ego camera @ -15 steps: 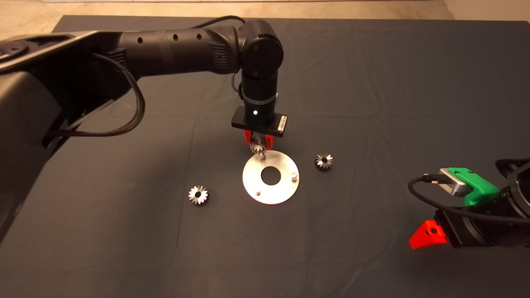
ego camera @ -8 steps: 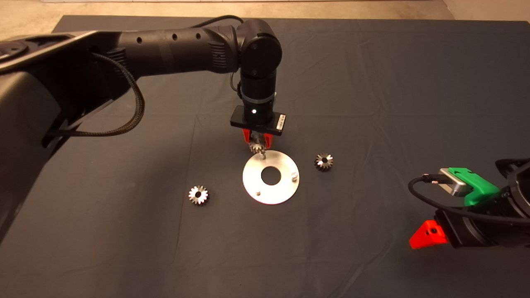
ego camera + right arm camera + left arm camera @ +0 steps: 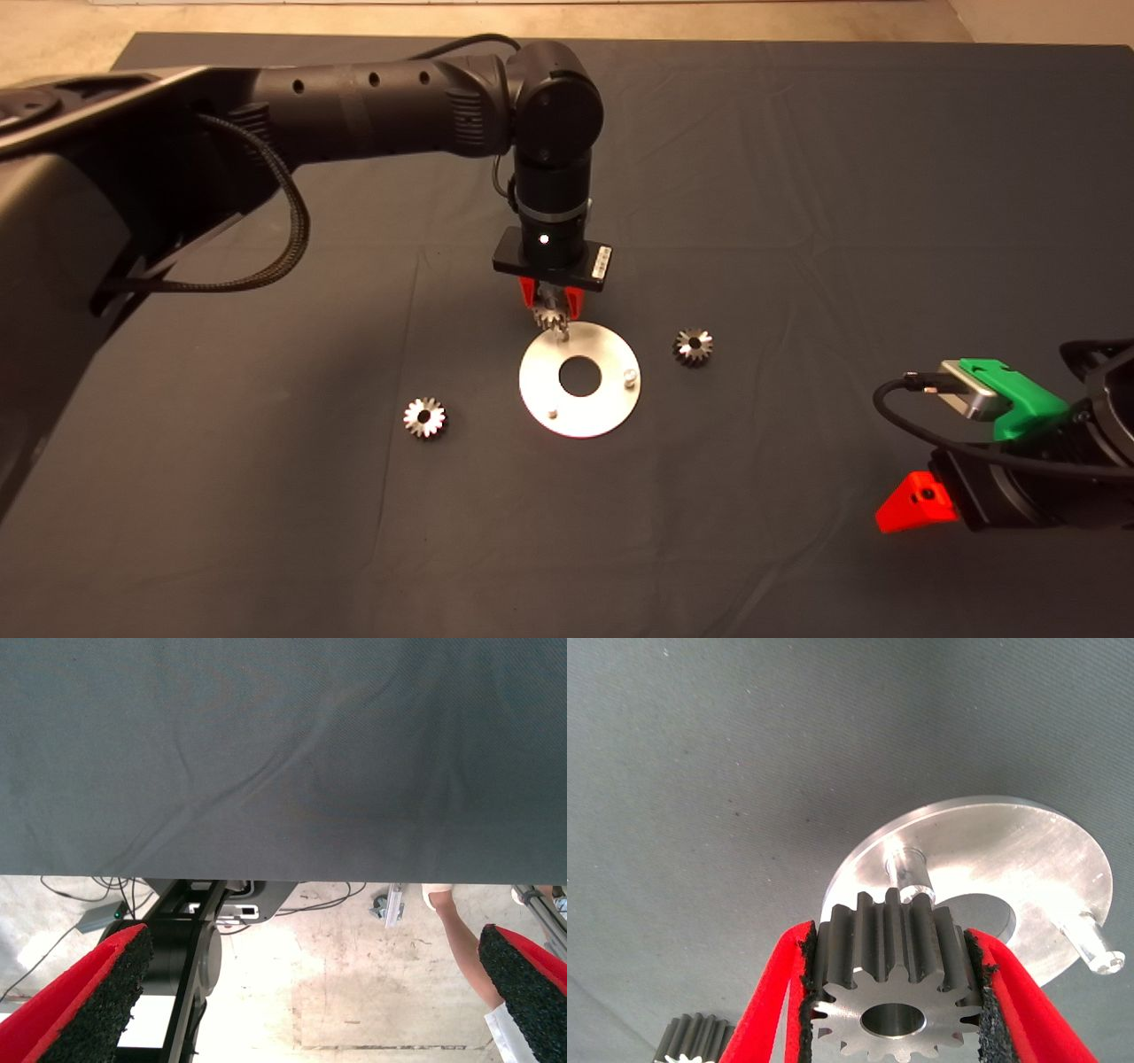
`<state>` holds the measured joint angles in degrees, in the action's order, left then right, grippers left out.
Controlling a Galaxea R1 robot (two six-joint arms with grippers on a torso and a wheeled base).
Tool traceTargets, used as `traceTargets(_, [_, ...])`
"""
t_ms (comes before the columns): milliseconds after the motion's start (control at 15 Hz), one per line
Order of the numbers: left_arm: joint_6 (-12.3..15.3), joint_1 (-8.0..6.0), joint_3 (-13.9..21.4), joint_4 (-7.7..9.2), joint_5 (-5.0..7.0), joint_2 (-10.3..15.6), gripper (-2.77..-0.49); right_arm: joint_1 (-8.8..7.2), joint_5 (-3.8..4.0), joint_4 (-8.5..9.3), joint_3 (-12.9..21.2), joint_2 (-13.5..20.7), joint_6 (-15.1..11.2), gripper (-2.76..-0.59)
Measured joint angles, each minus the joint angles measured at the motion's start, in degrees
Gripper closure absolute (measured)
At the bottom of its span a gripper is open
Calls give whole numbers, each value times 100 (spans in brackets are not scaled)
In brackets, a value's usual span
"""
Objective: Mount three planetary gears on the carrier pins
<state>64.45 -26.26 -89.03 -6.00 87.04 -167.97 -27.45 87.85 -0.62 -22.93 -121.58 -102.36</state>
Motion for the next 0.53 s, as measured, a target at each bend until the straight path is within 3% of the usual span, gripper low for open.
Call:
traceTargets(267, [2, 22, 0, 10, -2, -5, -90, 0, 0, 0, 0, 0, 0, -275])
traceTargets(533, [-1, 134, 2, 22, -5, -30, -90, 0, 2, 0, 0, -1, 0, -275])
